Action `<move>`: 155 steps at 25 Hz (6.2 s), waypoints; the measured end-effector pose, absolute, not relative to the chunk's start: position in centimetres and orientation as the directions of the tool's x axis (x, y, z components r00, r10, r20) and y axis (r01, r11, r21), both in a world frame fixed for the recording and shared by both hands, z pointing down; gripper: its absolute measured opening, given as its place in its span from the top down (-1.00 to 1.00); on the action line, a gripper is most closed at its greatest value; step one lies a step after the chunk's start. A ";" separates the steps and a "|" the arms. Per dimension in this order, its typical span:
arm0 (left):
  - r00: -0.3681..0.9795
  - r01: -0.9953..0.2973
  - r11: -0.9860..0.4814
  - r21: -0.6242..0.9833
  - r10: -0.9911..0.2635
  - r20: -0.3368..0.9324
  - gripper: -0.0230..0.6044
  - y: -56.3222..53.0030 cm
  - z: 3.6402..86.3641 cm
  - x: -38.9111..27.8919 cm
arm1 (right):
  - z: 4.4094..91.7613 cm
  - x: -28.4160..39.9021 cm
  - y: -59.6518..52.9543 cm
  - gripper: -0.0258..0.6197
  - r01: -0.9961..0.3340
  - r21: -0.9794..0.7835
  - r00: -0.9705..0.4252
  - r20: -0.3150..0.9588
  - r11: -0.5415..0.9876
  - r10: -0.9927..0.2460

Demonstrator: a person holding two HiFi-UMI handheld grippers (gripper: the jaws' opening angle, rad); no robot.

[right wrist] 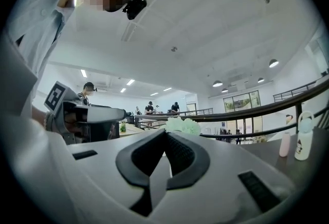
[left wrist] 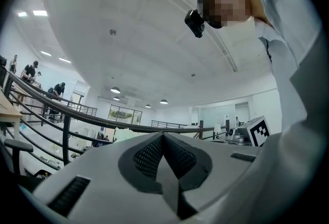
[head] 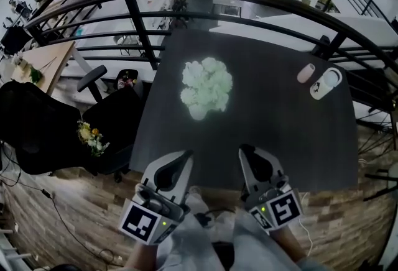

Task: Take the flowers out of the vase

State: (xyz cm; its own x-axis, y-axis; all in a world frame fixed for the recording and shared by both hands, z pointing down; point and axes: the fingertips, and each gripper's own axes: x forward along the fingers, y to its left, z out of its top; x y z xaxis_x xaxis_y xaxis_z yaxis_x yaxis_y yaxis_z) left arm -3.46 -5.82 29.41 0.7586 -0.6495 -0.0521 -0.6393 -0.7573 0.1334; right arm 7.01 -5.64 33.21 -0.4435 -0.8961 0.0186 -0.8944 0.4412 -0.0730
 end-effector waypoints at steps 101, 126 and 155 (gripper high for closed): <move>0.599 -0.789 -0.591 0.169 -0.800 -0.002 0.93 -15.6 31.1 -6.6 | 38.9 1.5 -24.6 -0.12 -0.674 -0.109 -0.736 0.019 0.731 -0.676; 0.617 -0.773 -0.612 0.166 -0.787 -0.027 0.93 -15.6 30.4 -7.3 | 35.0 1.6 -25.3 -0.06 -0.698 -0.105 -0.706 -0.063 0.708 -0.706; 0.668 -0.724 -0.673 0.151 -0.739 -0.088 0.93 -15.5 29.8 -7.7 | 31.0 1.7 -24.3 -0.06 -0.736 -0.028 -0.672 -0.092 0.676 -0.735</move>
State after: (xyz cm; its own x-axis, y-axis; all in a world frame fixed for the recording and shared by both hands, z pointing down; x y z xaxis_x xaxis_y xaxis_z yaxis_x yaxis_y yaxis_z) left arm -7.71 -15.49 29.85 0.6680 -0.7389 -0.0884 -0.7242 -0.6728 0.1514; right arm 1.74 -24.29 30.97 -0.6716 -0.7352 -0.0922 -0.7363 0.6761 -0.0276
